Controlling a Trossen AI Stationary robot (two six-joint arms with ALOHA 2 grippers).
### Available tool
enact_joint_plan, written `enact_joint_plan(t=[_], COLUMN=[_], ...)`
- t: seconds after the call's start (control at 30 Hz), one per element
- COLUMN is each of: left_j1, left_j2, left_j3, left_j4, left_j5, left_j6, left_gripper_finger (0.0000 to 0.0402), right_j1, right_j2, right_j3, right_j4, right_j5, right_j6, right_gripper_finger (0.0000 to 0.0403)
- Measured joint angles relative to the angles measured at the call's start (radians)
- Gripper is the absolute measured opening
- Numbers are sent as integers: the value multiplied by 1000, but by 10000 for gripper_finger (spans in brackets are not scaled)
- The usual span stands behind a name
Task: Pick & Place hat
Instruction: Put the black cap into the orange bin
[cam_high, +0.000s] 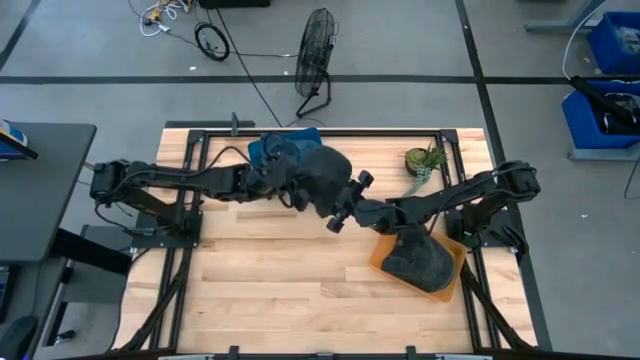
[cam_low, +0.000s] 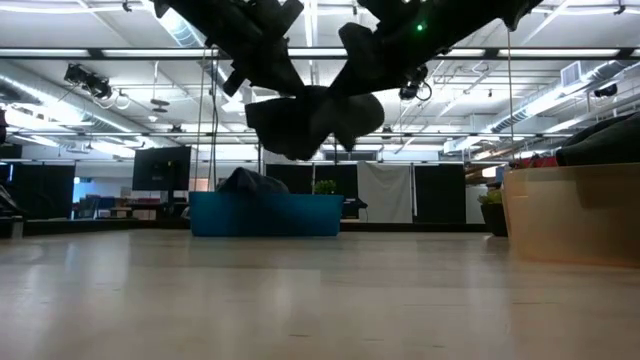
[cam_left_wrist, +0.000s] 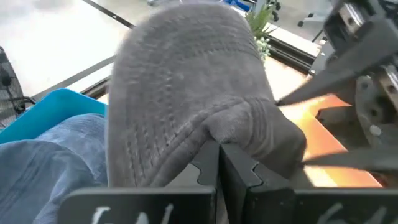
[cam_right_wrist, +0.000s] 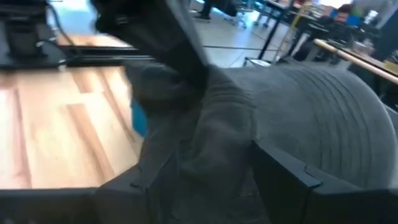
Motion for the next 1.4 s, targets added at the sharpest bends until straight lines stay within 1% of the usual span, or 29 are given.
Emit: enact_joint_plan(t=[0.1,0.23,0.33,0.43,0.53,0.63,0.67,0.7,0.77,0.87,0.97,1.1,1.23,1.4], left_j1=[-7,-29,-48,-54,-51,-43,-40,-37,-28,-11,8,28,40,49], left_j2=[0,0,0,0,0,0,0,0,0,0,-1,-1,-1,-1], left_j3=[0,0,0,0,0,0,0,0,0,0,0,0,0,0], left_j4=[0,0,3,9,8,8,9,9,9,14,17,16,11,10], left_j5=[3,6,10,11,11,10,10,10,12,12,16,18,-1,1], left_j6=[-11,-1,30,42,58,140,173,202,247,280,285,285,288,303], left_gripper_finger=[7,7,7,7,7,7,7,7,9,24,48,83,111,127], right_j1=[-11,-28,-39,-45,-45,-45,-43,-42,-38,-28,-17,-13,-11,-9], right_j2=[0,0,0,0,0,0,0,0,0,0,1,1,-16,-123], right_j3=[0,0,0,0,0,0,0,0,0,0,0,0,-1,-1], right_j4=[1,-11,-58,-98,-115,-114,-114,-114,-115,-119,-124,-155,-261,-424], right_j5=[10,9,4,11,11,-1,-6,-12,-18,-26,-32,-31,-23,21], right_j6=[40,36,34,34,34,4,-2,-8,5,76,184,248,370,514], right_gripper_finger=[205,204,190,151,93,29,16,11,16,18,7,7,4,4])
